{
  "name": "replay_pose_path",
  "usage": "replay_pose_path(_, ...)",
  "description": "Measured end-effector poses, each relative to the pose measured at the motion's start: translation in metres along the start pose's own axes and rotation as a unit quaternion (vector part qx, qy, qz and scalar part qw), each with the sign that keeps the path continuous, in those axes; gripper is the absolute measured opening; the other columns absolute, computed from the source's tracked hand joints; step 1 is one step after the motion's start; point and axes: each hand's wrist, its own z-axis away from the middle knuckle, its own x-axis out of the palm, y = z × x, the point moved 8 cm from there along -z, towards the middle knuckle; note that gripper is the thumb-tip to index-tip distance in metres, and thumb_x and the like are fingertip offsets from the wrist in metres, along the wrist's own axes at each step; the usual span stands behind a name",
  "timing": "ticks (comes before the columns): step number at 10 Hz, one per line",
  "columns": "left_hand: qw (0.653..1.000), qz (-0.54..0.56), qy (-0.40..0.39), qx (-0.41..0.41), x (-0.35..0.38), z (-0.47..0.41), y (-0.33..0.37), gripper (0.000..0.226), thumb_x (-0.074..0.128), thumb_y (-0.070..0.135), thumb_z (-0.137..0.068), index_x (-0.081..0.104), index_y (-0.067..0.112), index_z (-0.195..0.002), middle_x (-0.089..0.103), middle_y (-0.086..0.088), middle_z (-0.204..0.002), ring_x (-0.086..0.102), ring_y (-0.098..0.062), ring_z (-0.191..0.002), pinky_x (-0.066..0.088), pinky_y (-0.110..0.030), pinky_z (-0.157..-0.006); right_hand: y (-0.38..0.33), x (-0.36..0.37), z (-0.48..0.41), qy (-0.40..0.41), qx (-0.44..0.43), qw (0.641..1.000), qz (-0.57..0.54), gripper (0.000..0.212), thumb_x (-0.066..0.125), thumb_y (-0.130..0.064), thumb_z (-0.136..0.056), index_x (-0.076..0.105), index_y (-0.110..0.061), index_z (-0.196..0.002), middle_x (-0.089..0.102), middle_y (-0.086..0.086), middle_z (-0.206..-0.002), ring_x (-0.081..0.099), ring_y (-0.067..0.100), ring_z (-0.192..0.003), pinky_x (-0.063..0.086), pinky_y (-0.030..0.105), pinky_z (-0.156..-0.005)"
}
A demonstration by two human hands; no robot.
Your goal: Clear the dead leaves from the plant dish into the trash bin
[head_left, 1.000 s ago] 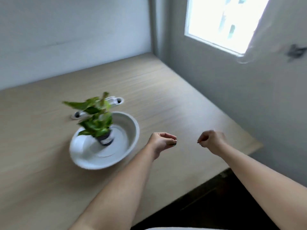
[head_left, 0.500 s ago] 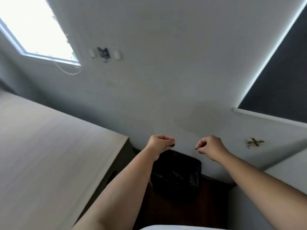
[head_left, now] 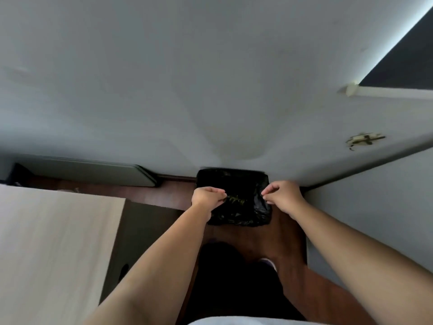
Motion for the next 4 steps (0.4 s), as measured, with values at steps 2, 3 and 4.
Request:
replay_pose_path(2,0.979,-0.197,-0.045,-0.006,0.013,-0.034,0.013,0.051,0.072,0.028,-0.081,0.052,0.015,-0.127,0.060,-0.007,-0.122,0.058,-0.025,-0.112,0.049,-0.037,-0.099,0.001,0.035,-0.031,-0.070,0.062,0.996,0.001,0.028,0.060,-0.016,-0.089,0.063,-0.014,-0.117,0.061,0.010,-0.123,0.055,0.026,-0.117,0.047,0.044,-0.103)
replay_pose_path(3,0.977,-0.211,-0.032,0.006,0.003,-0.027,0.020,0.055,0.068,0.031,-0.084,0.049,0.014,-0.133,0.058,-0.008,-0.126,0.055,-0.026,-0.116,0.045,-0.031,-0.093,0.000,0.029,-0.031,-0.069,0.074,0.994,0.031,0.027,0.052,-0.016,-0.093,0.062,-0.015,-0.118,0.056,0.009,-0.130,0.052,0.026,-0.120,0.047,0.042,-0.101)
replay_pose_path(4,0.974,-0.226,-0.012,0.015,-0.008,-0.019,0.022,0.052,0.067,0.031,-0.085,0.051,0.012,-0.131,0.059,-0.011,-0.127,0.055,-0.029,-0.119,0.046,-0.035,-0.095,-0.004,0.021,-0.028,-0.067,0.072,0.994,0.040,0.023,0.048,-0.016,-0.094,0.066,-0.017,-0.109,0.059,0.007,-0.121,0.055,0.023,-0.108,0.049,0.039,-0.095)
